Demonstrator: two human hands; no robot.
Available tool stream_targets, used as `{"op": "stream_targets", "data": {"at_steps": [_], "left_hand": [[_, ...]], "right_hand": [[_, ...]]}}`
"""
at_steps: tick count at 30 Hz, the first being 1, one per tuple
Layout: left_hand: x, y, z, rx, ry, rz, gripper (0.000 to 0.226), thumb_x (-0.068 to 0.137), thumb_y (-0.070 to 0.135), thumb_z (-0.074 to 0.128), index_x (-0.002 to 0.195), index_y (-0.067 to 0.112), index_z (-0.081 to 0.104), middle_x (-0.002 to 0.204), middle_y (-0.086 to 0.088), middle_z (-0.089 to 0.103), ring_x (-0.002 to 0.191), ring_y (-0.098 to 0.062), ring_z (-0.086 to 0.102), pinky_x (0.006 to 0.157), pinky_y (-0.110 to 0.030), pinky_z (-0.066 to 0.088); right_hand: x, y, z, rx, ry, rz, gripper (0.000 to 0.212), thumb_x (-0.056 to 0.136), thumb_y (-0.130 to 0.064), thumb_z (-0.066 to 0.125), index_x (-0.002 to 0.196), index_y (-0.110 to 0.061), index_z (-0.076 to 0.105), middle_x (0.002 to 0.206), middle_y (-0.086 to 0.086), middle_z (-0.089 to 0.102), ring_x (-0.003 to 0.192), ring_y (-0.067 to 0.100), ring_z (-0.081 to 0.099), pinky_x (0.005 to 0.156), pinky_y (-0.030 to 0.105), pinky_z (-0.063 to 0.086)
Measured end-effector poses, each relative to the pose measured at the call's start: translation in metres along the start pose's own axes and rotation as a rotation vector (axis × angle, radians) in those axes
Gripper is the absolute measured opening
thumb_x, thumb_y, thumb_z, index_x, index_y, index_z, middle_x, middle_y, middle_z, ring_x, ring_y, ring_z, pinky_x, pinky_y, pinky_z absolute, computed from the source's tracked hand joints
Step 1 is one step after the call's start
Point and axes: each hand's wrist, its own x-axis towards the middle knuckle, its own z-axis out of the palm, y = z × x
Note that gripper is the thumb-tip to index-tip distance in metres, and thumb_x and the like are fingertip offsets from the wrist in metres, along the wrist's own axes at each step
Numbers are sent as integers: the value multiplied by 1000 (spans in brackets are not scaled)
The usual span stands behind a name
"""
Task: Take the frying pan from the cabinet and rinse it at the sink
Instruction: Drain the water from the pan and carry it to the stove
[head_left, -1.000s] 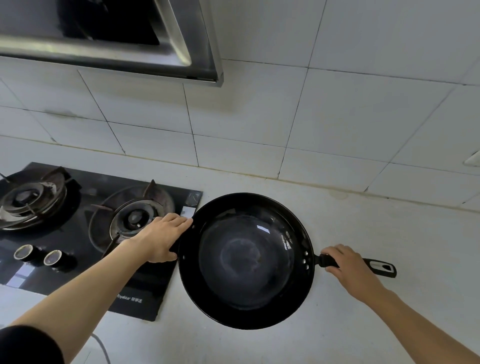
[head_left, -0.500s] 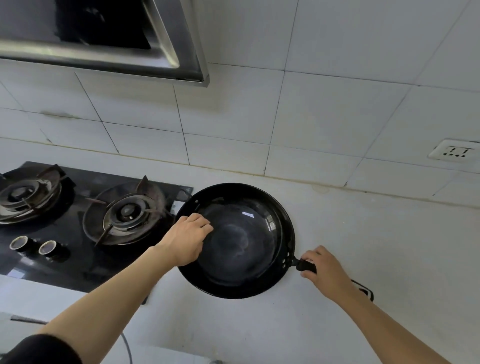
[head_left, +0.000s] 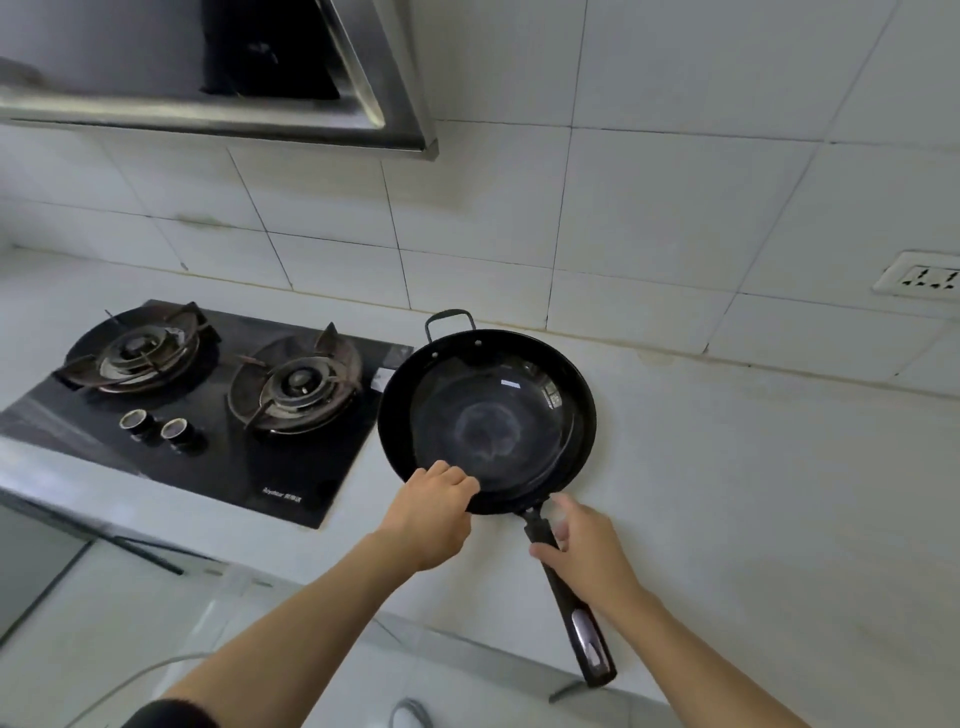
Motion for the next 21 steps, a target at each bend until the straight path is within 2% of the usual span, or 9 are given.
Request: {"op": "stream_targets", "data": {"at_steps": [2,4,6,8,10,12,15,18,21], "left_hand": [[-6,6,2,0,-20,-40,34,94,29,52,128,23,55,125,3,59,114,-19,50,96,-33,44],[-12,9,3,-12,-51,-86,36,95,34,54,129,23,54,125,2,59,113,-18,51,96,-33,45],[-20,9,5,-42,-78,-121,38,95,38,55,130,23,53,127,2,59,113,-18,52,95,-33,46],[-28,4,8,-74,-80,-155,42,96,40,54,134,23,52,135,1,55,119,-19,52,98,-34,47],[-37,-4,7,-90,-76,-170,46,97,41,52,139,22,48,142,1,51,126,-20,48,102,-35,45],[-44,-13,6,-106,-87,-163,49,98,42,49,142,21,45,146,1,47,130,-21,45,105,-36,42],[-47,-25,4,-126,-58,-141,51,97,44,50,143,23,43,147,2,46,131,-20,42,106,-35,42],[-45,-30,4,-181,-46,-141,65,92,51,55,148,25,35,154,3,37,140,-20,31,112,-37,36],[-42,-28,3,-175,-73,-168,82,86,57,61,152,23,26,159,0,27,145,-24,22,115,-40,33]], "right_hand": [[-10,-11,9,98,9,33,78,79,-32,77,142,-28,32,110,-2,56,96,14,60,83,25,51],[-15,-19,19,120,-15,24,80,80,-32,77,144,-28,29,105,-6,54,92,11,61,82,25,54],[-16,-28,29,122,-62,5,69,82,-35,74,139,-29,36,104,-7,57,92,10,62,83,27,56],[-16,-36,35,89,-60,-45,50,86,-37,69,130,-30,46,111,-11,58,101,9,61,86,25,54],[-13,-43,35,-22,45,-149,35,90,-33,64,123,-27,54,114,-12,53,106,8,56,86,18,48],[-8,-44,32,-154,179,-243,34,89,-28,65,122,-21,57,117,-8,50,111,12,51,88,16,41],[-1,-42,25,-323,221,-233,58,84,-44,69,132,-18,52,133,-1,46,127,19,41,101,23,36],[5,-40,23,-422,119,-70,94,77,-68,61,149,-16,29,157,10,20,146,27,12,115,37,22],[8,-37,22,-473,68,38,106,78,-74,53,153,-11,13,161,14,3,148,30,-1,118,40,13]]}}
